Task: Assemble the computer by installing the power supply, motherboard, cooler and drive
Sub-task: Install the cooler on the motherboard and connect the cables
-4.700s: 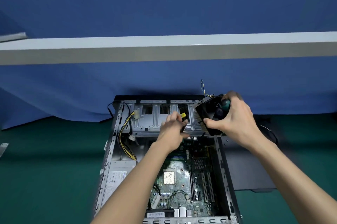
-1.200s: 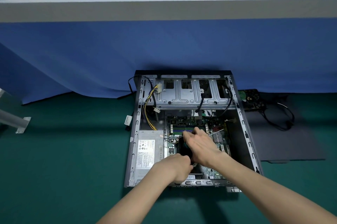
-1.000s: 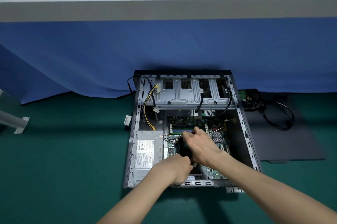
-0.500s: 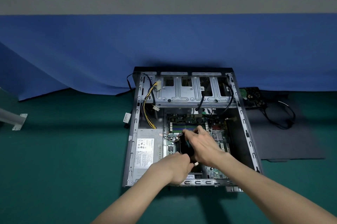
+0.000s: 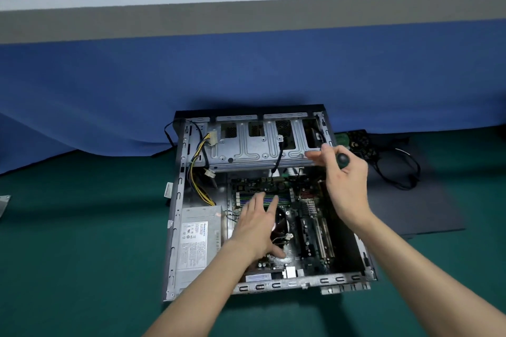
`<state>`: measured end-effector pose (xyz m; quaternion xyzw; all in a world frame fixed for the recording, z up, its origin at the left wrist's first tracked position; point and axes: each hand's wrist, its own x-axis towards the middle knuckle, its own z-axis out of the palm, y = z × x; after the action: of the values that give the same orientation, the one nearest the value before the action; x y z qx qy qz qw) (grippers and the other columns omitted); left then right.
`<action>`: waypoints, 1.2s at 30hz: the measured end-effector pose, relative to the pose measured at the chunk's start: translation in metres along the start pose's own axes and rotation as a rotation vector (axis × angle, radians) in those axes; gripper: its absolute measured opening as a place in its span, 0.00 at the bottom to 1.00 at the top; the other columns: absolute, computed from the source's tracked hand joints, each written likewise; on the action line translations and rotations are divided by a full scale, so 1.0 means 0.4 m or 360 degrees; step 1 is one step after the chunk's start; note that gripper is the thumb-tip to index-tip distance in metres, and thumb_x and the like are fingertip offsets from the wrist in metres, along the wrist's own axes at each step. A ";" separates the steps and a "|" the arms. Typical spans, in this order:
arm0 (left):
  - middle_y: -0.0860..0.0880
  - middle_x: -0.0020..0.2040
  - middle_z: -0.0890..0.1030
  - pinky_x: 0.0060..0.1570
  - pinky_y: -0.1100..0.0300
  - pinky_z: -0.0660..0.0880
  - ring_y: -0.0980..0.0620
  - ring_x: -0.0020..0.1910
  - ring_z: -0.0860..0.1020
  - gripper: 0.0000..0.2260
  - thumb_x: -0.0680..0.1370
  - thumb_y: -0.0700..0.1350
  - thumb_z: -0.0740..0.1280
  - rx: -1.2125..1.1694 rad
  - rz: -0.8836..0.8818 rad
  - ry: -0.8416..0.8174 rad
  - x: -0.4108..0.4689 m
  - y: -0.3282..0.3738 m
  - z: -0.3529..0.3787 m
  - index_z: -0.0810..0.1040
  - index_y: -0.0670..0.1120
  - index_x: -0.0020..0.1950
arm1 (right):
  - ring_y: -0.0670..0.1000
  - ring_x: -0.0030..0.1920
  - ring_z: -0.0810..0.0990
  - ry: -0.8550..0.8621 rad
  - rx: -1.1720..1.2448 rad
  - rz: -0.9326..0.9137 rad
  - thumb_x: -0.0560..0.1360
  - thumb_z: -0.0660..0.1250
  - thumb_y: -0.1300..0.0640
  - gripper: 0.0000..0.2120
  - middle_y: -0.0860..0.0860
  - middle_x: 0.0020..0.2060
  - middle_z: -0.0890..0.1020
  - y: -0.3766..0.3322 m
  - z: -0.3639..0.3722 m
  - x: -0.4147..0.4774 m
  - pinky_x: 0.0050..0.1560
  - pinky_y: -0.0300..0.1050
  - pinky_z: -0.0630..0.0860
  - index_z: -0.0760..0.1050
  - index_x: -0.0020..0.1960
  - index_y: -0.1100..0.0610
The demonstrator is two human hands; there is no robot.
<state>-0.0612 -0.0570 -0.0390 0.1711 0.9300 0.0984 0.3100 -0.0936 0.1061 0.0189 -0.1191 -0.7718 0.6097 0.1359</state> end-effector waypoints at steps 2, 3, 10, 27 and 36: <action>0.42 0.78 0.46 0.75 0.47 0.41 0.44 0.77 0.43 0.55 0.66 0.57 0.76 0.0038 0.0037 -0.0104 0.024 -0.002 0.015 0.39 0.46 0.78 | 0.45 0.41 0.82 0.0027 -0.0061 0.0008 0.80 0.62 0.52 0.15 0.47 0.36 0.85 0.011 -0.012 0.000 0.47 0.34 0.74 0.83 0.42 0.57; 0.41 0.78 0.49 0.75 0.48 0.42 0.44 0.77 0.45 0.54 0.67 0.57 0.75 0.0100 0.0046 -0.0090 0.033 -0.004 0.019 0.40 0.46 0.78 | 0.47 0.40 0.82 0.0019 -0.0095 0.0025 0.80 0.62 0.49 0.17 0.48 0.35 0.84 0.017 -0.018 -0.002 0.46 0.37 0.75 0.83 0.42 0.56; 0.41 0.72 0.64 0.71 0.50 0.59 0.41 0.72 0.62 0.49 0.68 0.57 0.75 0.0248 -0.0036 -0.0027 0.051 -0.006 0.031 0.47 0.48 0.78 | 0.57 0.30 0.72 -0.0203 -0.0405 0.0079 0.73 0.57 0.36 0.31 0.61 0.27 0.76 0.034 -0.068 -0.026 0.37 0.54 0.70 0.74 0.35 0.65; 0.42 0.74 0.61 0.73 0.52 0.38 0.45 0.75 0.55 0.33 0.78 0.65 0.50 -0.0164 0.0027 0.0064 0.061 -0.021 0.041 0.50 0.49 0.78 | 0.53 0.25 0.71 -0.0496 -0.0484 0.0228 0.76 0.66 0.53 0.16 0.60 0.25 0.74 0.077 -0.070 -0.053 0.31 0.52 0.72 0.74 0.32 0.60; 0.46 0.48 0.79 0.44 0.52 0.68 0.42 0.48 0.78 0.16 0.83 0.56 0.47 0.0077 0.0138 0.0431 0.098 -0.016 0.049 0.67 0.47 0.53 | 0.59 0.26 0.71 -0.0606 -0.0584 0.0211 0.76 0.66 0.52 0.16 0.59 0.23 0.71 0.072 -0.068 -0.043 0.31 0.48 0.70 0.74 0.36 0.63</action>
<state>-0.0803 -0.0465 -0.0778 0.2038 0.9571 0.1116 0.1730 -0.0672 0.1314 -0.0044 -0.0752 -0.8715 0.4786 -0.0759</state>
